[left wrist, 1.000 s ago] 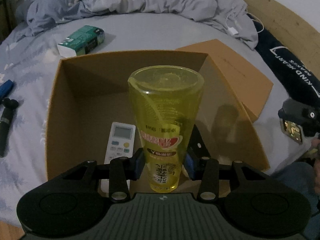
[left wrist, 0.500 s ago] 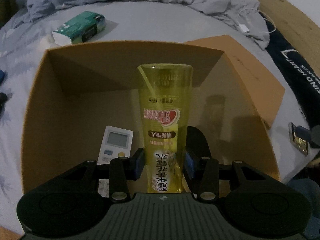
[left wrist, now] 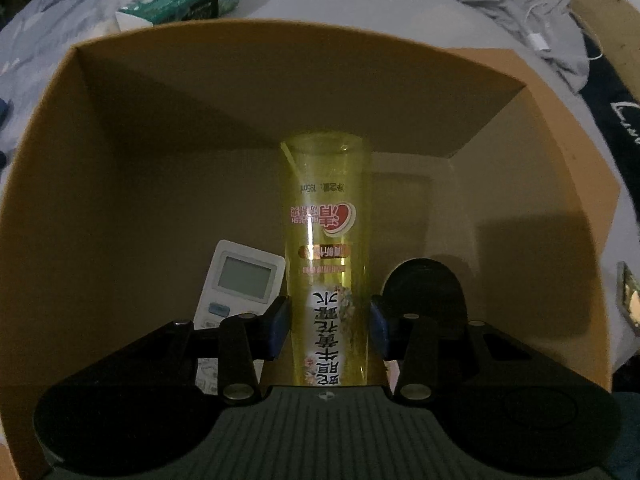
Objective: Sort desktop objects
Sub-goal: 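Lower the yellow bottle into the box and open the left tool, then withdraw the left tool up out of the cardboard box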
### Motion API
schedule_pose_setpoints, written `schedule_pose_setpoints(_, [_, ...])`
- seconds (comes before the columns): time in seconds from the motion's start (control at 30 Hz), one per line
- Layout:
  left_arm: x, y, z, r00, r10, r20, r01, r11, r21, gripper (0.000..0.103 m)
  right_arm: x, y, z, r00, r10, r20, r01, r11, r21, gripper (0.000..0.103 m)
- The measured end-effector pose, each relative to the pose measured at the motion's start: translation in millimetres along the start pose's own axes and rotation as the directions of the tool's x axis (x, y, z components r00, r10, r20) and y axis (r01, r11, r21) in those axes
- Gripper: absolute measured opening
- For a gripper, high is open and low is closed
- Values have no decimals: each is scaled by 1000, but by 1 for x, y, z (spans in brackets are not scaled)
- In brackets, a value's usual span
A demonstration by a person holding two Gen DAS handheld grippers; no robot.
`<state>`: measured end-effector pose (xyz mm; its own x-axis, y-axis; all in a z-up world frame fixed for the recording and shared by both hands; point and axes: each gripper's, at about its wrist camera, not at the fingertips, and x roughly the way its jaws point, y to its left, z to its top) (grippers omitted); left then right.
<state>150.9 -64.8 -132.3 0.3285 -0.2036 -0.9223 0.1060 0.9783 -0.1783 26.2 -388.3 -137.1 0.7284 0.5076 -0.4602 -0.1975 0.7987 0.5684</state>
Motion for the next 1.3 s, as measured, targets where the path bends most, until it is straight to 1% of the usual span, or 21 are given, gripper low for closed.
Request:
schedule_pose_setpoints(0.13, [-2, 0, -4, 1000, 21, 3, -21, 1000, 10, 44, 0, -2, 1, 1000, -11, 3, 11, 1000, 3, 103])
schedule_pose_setpoints(0.17, [-4, 0, -6, 1000, 20, 9, -20, 1000, 13, 48, 0, -2, 1, 1000, -13, 2, 13, 1000, 3, 103])
schedule_pose_setpoints(0.27, [-16, 0, -13, 999, 7, 38, -8, 1000, 26, 51, 0, -3, 1, 1000, -17, 0, 17, 1000, 4, 103])
schedule_pose_setpoints(0.33, [-25, 0, -18, 998, 1, 62, -3, 999, 36, 57, 1, -3, 2, 1000, -18, -2, 18, 1000, 3, 103])
schedule_pose_setpoints(0.4, [-35, 0, -22, 996, -7, 84, 3, 999, 49, 60, 1, -1, 2, 1000, -18, -6, 18, 1000, -3, 103])
schedule_pose_setpoints(0.43, [-40, 0, -25, 995, -11, 97, 6, 999, 53, 63, 1, 0, 2, 1000, -18, -7, 18, 1000, -5, 103])
schedule_pose_setpoints(0.57, [-67, 6, -32, 988, -28, 150, 19, 998, 61, 72, 0, 4, 1, 1000, -19, -14, 18, 1000, -21, 103])
schedule_pose_setpoints(0.6, [-73, 8, -35, 986, -32, 161, 22, 998, 62, 76, 0, 5, 1, 1000, -19, -15, 19, 1000, -24, 103])
schedule_pose_setpoints(0.73, [-94, 10, -40, 975, -44, 219, 29, 997, 71, 86, -1, 9, 1, 1000, -22, -20, 21, 999, -34, 103])
schedule_pose_setpoints(0.83, [-107, 9, -41, 968, -51, 247, 31, 996, 85, 87, 0, 11, 0, 1000, -22, -21, 21, 999, -45, 103])
schedule_pose_setpoints(0.9, [-110, 2, -37, 963, -58, 264, 35, 995, 91, 89, 1, 13, 0, 999, -22, -24, 21, 999, -49, 103])
schedule_pose_setpoints(0.97, [-116, 2, -38, 953, -65, 296, 38, 995, 96, 89, 1, 14, 0, 999, -21, -26, 19, 998, -52, 103])
schedule_pose_setpoints(1.07, [-126, 2, -41, 929, -70, 363, 35, 994, 102, 92, 1, 15, 0, 999, -19, -26, 17, 998, -56, 103])
schedule_pose_setpoints(1.13, [-132, 2, -43, 913, -72, 401, 34, 994, 102, 101, 1, 15, 0, 999, -18, -26, 17, 998, -56, 103])
schedule_pose_setpoints(1.17, [-135, 3, -44, 906, -78, 416, 39, 994, 100, 103, 1, 14, 0, 999, -19, -26, 18, 998, -56, 103])
schedule_pose_setpoints(1.23, [-139, 4, -47, 894, -88, 438, 48, 994, 101, 103, 1, 14, 0, 999, -20, -25, 18, 998, -56, 103])
schedule_pose_setpoints(1.3, [-142, 6, -50, 887, -94, 453, 56, 994, 97, 103, 1, 14, 0, 1000, -20, -24, 19, 998, -56, 103])
